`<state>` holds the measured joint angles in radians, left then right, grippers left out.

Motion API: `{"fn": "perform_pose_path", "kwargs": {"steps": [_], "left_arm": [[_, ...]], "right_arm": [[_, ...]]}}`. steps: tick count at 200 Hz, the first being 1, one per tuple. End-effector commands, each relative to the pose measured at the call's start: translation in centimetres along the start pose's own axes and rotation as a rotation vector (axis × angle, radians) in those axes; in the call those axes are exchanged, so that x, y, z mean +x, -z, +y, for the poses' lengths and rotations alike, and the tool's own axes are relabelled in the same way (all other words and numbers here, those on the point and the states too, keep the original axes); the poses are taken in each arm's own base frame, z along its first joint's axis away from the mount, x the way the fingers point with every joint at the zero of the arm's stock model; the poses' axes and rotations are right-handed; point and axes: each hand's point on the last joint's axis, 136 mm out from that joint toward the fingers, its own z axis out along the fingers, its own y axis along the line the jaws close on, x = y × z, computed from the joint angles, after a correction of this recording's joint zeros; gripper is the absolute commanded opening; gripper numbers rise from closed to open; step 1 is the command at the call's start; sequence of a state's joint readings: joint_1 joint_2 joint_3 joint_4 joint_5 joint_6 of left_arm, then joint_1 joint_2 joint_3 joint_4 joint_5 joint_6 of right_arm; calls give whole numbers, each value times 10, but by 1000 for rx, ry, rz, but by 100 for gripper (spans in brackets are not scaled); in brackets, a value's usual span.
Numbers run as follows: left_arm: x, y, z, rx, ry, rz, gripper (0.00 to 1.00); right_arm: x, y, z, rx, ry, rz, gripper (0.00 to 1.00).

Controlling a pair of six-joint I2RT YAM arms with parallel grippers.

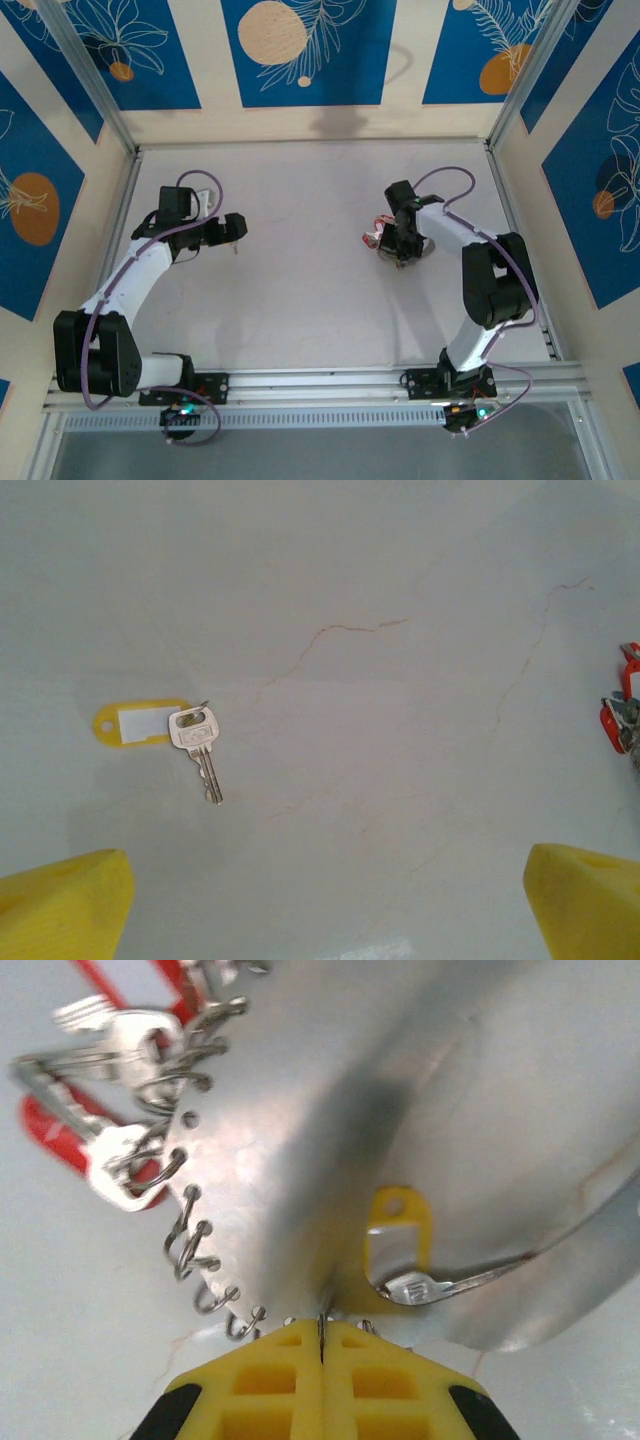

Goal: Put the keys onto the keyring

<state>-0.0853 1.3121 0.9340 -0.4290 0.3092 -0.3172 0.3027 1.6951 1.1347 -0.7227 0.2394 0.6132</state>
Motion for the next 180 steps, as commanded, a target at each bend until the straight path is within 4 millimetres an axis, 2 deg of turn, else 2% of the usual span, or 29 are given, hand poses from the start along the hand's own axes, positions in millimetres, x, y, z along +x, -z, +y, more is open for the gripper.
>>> {"fn": "perform_pose_path", "kwargs": {"steps": [1,25,56,83,108,127,156,180], "left_arm": [[-8,6,-12,52,-13,-30,98],[-11,10,-26,123,-44,-66,96],[-12,13,-61,255,-176,-130,93],[2,25,-119,451,-504,-238,94],[27,32,-168,589,-832,-336,97],[49,21,-198,675,-1035,-346,97],[83,-10,-234,804,-1290,-343,94],[87,-39,-252,832,-1373,-356,92]], "right_arm": [[12,15,25,-151,103,17,0],[17,28,37,-223,167,4,0],[22,48,42,-264,229,-20,0],[28,62,42,-294,264,-37,0],[35,64,38,-308,277,-38,0],[43,63,39,-344,298,-27,0],[53,67,45,-414,321,-9,0],[59,75,49,-459,325,-7,0]]}}
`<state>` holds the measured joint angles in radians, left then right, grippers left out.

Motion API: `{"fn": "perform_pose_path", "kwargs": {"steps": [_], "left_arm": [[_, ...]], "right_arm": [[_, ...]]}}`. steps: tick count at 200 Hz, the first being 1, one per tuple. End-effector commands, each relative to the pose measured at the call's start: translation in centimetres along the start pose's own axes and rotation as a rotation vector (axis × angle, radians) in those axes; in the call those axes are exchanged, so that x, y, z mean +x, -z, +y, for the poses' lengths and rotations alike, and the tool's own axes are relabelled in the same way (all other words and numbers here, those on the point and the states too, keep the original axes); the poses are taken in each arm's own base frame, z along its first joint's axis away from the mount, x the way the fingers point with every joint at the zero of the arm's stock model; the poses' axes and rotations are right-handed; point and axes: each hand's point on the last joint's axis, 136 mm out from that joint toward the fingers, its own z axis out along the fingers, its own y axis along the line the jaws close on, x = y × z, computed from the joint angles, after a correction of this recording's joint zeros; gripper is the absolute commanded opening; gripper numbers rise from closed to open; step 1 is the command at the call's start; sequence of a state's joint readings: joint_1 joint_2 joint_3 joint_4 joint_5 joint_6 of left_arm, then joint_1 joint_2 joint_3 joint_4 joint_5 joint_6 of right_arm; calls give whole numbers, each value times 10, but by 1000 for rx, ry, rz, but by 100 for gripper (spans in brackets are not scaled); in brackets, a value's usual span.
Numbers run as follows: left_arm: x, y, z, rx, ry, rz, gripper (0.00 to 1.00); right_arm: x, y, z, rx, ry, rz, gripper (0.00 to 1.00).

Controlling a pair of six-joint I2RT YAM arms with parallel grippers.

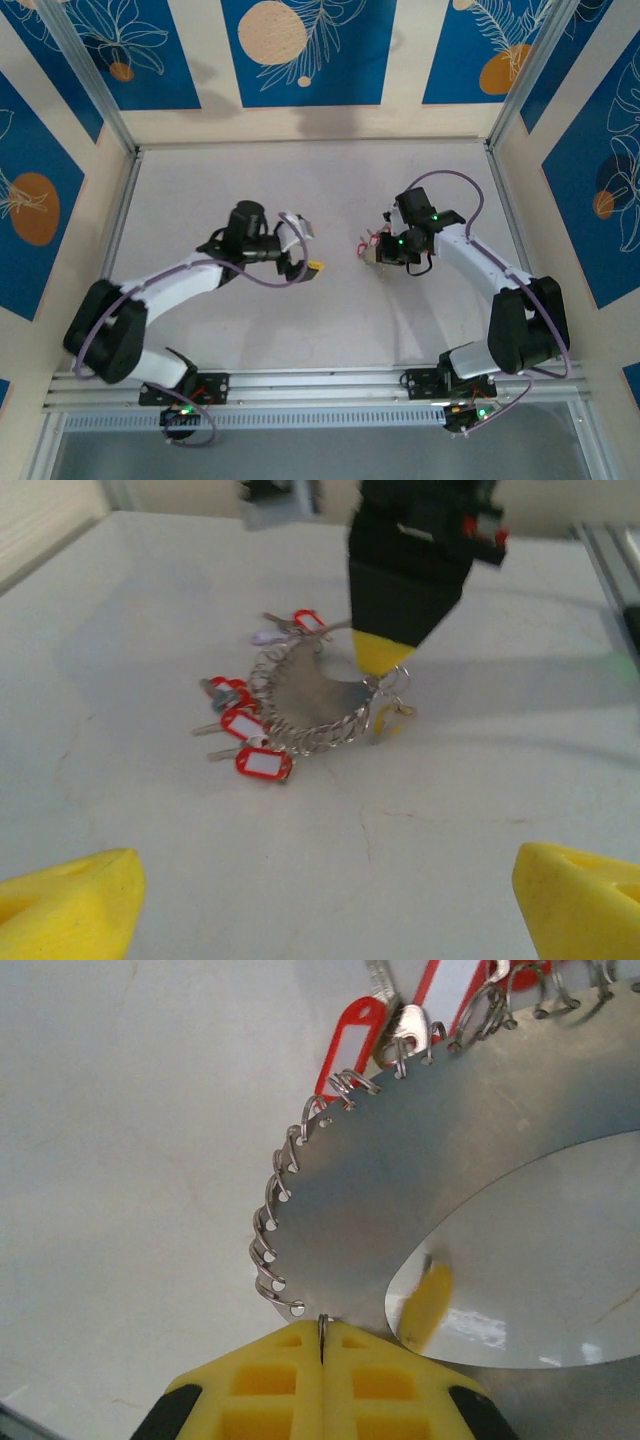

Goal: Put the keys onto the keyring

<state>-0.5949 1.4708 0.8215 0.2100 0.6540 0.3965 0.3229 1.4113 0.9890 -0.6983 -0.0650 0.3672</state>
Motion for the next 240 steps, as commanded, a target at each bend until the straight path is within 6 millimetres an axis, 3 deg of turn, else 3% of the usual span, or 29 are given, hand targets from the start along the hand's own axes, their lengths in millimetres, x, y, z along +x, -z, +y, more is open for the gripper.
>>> {"fn": "perform_pose_path", "kwargs": {"steps": [1,17,42,67,162,182,240], "left_arm": [[-23,-25,2,46,-259,-83,92],[-18,-46,8,28,-330,-81,92],[-18,-76,0,73,-461,-107,91],[-20,-94,1,79,-504,-130,90],[-8,-122,-38,124,-510,-180,85],[0,-128,-34,97,-491,-174,83],[11,-138,-10,-50,-478,-166,62]], "right_arm": [[5,14,20,-111,38,-14,0],[10,18,23,-130,47,-12,0],[19,21,21,-131,52,2,0],[21,25,20,-142,28,6,0],[14,33,23,-199,-46,2,0],[14,35,22,-198,-52,4,0],[15,38,22,-196,-53,17,0]]}}
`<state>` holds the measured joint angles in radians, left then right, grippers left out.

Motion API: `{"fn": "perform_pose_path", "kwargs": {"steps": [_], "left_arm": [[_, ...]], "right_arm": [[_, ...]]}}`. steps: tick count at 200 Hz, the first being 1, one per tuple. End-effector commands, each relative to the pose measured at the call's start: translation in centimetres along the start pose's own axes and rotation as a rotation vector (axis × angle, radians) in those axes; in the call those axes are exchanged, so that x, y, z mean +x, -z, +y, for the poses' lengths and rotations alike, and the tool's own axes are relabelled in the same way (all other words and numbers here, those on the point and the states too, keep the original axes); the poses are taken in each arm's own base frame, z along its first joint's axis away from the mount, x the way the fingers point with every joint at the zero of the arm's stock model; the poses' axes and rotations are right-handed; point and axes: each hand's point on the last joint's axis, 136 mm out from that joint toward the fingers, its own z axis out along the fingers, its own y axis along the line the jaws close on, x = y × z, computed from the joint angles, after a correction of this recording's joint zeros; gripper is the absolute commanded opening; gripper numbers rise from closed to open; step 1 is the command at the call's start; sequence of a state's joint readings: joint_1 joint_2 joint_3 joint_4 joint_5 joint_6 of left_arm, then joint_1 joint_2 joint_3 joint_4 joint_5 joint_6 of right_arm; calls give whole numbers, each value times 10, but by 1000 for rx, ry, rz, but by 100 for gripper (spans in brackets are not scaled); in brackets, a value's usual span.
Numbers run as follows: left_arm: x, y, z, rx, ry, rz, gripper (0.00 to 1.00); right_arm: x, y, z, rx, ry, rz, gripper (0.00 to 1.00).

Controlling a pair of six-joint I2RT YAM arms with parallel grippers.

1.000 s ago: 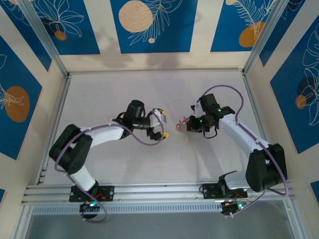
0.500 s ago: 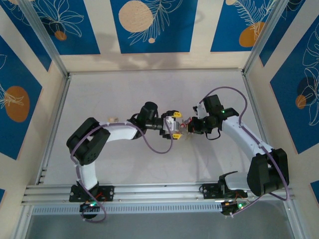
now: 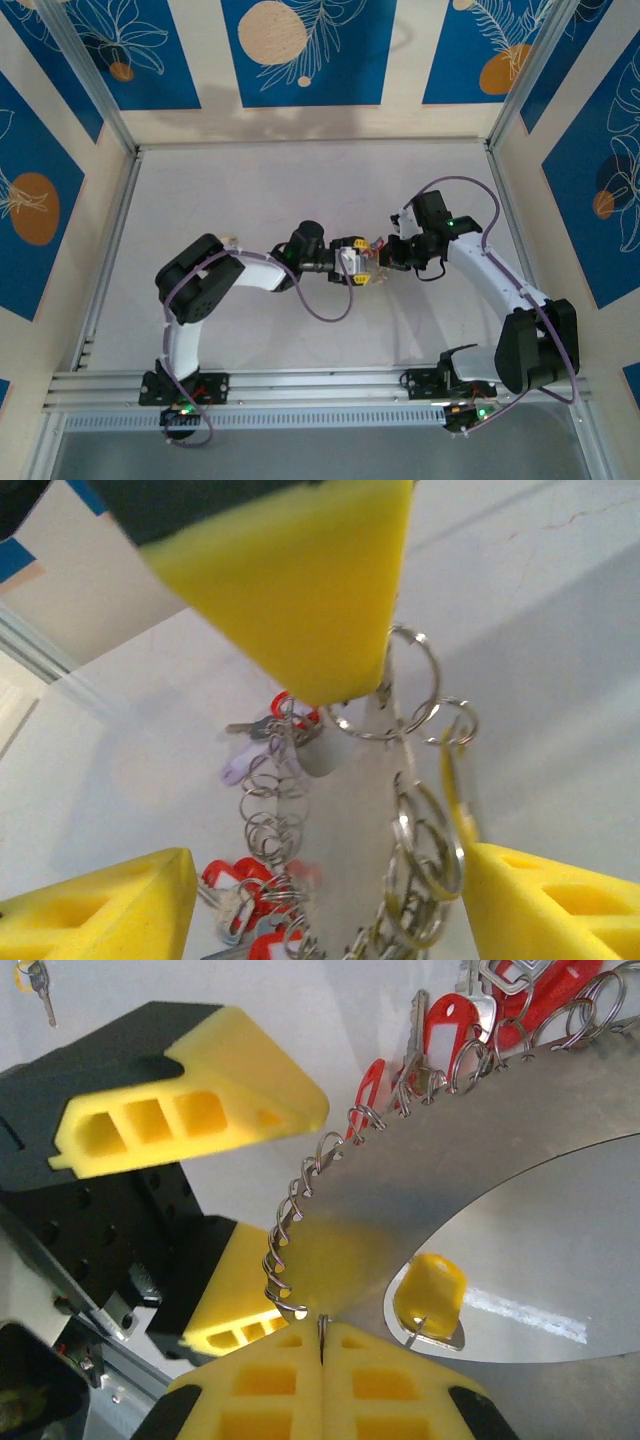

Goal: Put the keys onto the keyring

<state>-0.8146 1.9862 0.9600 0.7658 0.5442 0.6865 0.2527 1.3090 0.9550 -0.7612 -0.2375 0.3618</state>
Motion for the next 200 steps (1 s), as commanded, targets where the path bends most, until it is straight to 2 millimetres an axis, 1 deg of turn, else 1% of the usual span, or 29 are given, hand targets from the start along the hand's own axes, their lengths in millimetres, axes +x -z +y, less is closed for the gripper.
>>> {"fn": "perform_pose_path", "kwargs": {"steps": [1,21,54,67,83,100,114,122,137,149,153,165,187,200], "left_arm": [[-1,-3,11,-87,-15,-23,62],[-3,-6,9,-86,-29,-28,53],[-8,-11,-2,-57,-71,-40,51],[-11,-12,-5,-49,-67,-48,44],[-15,-14,-7,-44,-63,-53,38],[-17,-13,-5,-58,-67,-52,33],[-21,-12,-1,-70,-68,-54,27],[-23,-11,0,-76,-66,-52,25],[-28,-8,5,-86,-59,-54,19],[-32,-7,7,-86,-47,-58,17],[-33,-7,7,-84,-45,-60,15],[-37,-5,8,-83,-36,-66,11],[-45,-2,13,-92,-10,-77,9],[-51,1,12,-82,-3,-85,9]], "right_arm": [[-2,11,13,-48,1,-2,0],[-2,12,14,-51,-4,-3,0],[-4,13,14,-52,-9,-14,0],[-6,13,14,-54,-11,-21,0],[-6,13,14,-55,-14,-24,0],[-7,12,13,-54,-12,-26,0],[-6,12,11,-47,-13,-27,0],[-5,12,10,-42,-13,-28,0],[-4,12,7,-31,-11,-37,0],[-5,13,4,-21,0,-53,0],[-5,14,4,-19,5,-59,0],[-6,16,3,-16,27,-81,9],[-8,25,5,-11,111,-135,29],[-9,32,6,0,203,-174,33]]}}
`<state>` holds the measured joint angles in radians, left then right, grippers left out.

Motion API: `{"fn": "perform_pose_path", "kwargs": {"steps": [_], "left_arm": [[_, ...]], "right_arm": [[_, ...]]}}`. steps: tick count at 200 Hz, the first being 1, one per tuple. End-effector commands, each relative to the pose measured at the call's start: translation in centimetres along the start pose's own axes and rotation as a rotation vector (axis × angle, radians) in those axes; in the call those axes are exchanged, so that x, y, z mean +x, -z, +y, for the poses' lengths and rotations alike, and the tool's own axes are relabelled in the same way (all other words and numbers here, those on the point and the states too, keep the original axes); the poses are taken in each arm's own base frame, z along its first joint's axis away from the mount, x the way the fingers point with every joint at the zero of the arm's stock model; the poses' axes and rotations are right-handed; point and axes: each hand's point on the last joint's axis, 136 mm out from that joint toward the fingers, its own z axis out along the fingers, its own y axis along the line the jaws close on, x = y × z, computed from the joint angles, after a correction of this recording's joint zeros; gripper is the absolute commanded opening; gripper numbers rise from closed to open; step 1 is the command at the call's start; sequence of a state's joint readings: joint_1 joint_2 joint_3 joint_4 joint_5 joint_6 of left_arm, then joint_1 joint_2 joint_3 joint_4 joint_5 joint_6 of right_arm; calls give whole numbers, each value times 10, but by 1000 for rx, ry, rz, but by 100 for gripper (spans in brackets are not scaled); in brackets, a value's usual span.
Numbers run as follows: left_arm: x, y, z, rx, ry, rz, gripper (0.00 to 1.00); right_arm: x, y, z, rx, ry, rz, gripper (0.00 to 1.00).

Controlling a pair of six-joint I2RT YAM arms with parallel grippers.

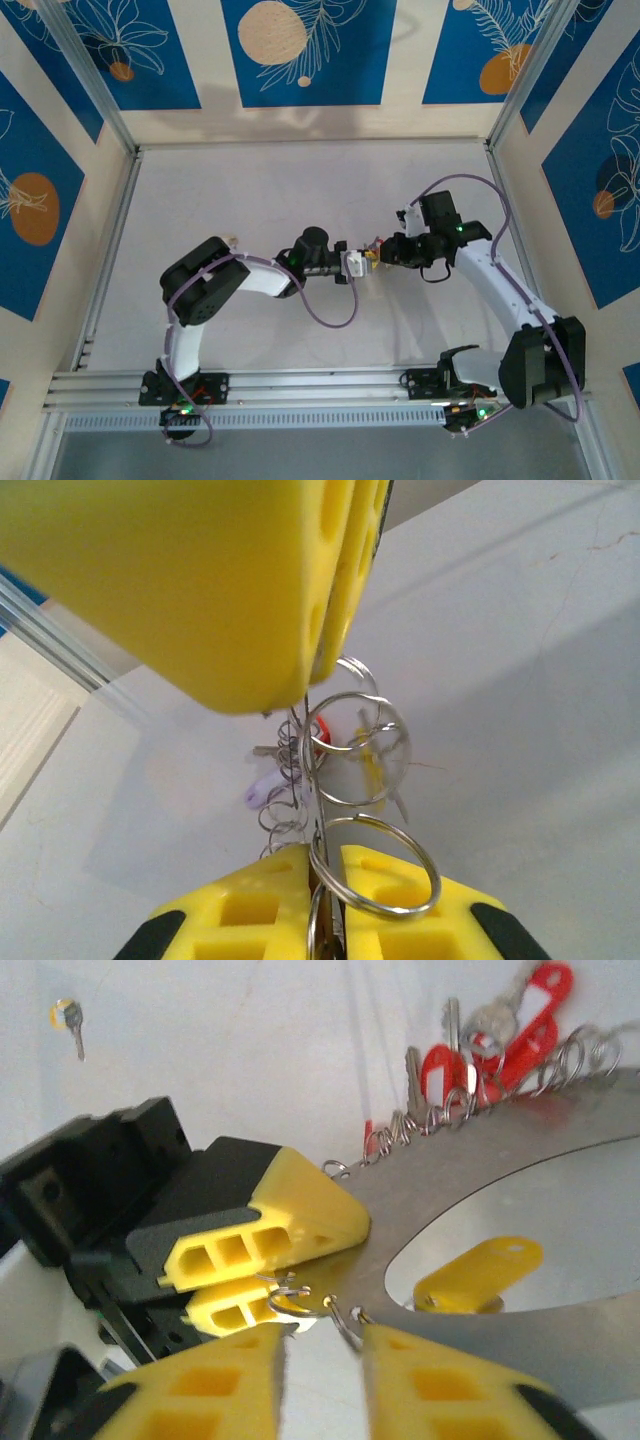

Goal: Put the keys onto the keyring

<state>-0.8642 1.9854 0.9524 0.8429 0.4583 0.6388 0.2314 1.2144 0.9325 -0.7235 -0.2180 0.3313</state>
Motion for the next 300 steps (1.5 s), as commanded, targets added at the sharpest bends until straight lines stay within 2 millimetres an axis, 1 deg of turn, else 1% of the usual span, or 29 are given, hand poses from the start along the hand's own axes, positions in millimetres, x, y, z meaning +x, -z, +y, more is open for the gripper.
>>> {"fn": "perform_pose_path", "kwargs": {"steps": [1,8,26,37,38,44,46,58,63,72,77,90,105,117,141,165,180,193,204,211,219,227,239,248,259,274,280,285,300], "left_arm": [[-36,8,13,-18,1,-70,9],[-39,9,12,-8,5,-72,9],[-45,13,13,8,15,-74,7],[-49,15,15,5,18,-80,6],[-50,16,14,6,18,-81,6],[-52,17,15,5,17,-84,6],[-53,18,15,4,17,-86,6],[-56,21,15,11,14,-87,7],[-58,22,16,16,10,-87,6],[-59,24,14,29,1,-85,6],[-60,25,13,37,-6,-85,7],[-64,28,11,59,-30,-85,6],[-67,31,7,86,-56,-76,6],[-70,35,5,102,-85,-71,6],[-75,42,4,123,-122,-52,6],[-84,47,6,125,-134,-63,6],[-92,51,8,124,-132,-79,7],[-100,55,8,126,-134,-92,7],[-105,60,9,125,-138,-99,7],[-109,63,9,123,-142,-101,8],[-112,67,10,120,-146,-99,12],[-113,71,10,119,-146,-88,23],[-118,80,10,117,-157,-68,38],[-121,90,8,122,-178,-46,44],[-125,106,4,128,-195,-17,49],[-130,130,2,110,-216,25,51],[-134,141,1,98,-226,35,52],[-137,149,1,85,-232,44,54],[-145,172,1,43,-259,60,57]], "right_arm": [[-2,13,3,1,149,-66,33],[-3,18,7,-6,228,-93,35],[-3,31,20,-34,487,-186,35],[-3,37,22,-15,641,-247,36],[-4,41,24,-13,663,-266,36],[-4,43,22,8,742,-294,37],[-5,48,24,16,779,-316,37],[-3,54,23,70,962,-377,34],[-1,53,19,96,1037,-381,31],[1,53,15,141,1163,-390,31],[3,53,12,158,1226,-387,33],[4,50,5,204,1347,-363,43],[2,49,-2,230,1409,-313,51],[8,46,-7,222,1483,-234,54],[17,43,-12,186,1542,-129,53],[24,38,-3,112,1581,-140,49],[23,33,3,91,1598,-159,43],[20,30,10,70,1604,-185,36],[19,31,17,53,1618,-205,27],[18,32,21,44,1635,-214,17],[17,35,25,38,1655,-228,7],[17,39,30,33,1688,-253,0],[17,48,41,21,1738,-325,0],[14,57,51,21,1771,-410,0],[9,69,64,23,1801,-528,0],[8,83,80,-6,1811,-645,0],[10,88,88,-39,1814,-680,0],[14,92,94,-76,1829,-700,0],[26,102,113,-193,1862,-765,0]]}}
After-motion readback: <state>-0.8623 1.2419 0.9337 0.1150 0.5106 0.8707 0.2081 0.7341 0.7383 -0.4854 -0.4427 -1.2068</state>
